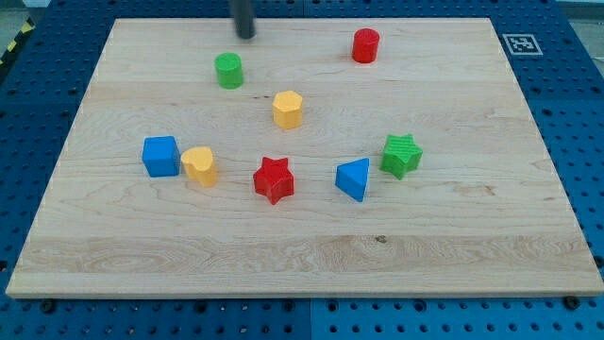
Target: Nudge red circle down a bit
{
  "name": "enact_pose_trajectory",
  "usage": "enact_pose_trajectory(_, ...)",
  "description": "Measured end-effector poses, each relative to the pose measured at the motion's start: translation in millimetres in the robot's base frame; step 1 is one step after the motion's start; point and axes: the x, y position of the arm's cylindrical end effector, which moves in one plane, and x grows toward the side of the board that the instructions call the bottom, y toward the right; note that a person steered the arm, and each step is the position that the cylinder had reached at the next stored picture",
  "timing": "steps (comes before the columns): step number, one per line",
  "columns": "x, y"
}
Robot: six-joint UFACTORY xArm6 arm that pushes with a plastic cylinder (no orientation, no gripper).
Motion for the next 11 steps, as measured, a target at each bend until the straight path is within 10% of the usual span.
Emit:
enact_pose_trajectory(3, -2.8, 172.7)
enact_pose_trajectory(11, 65.8, 163.3)
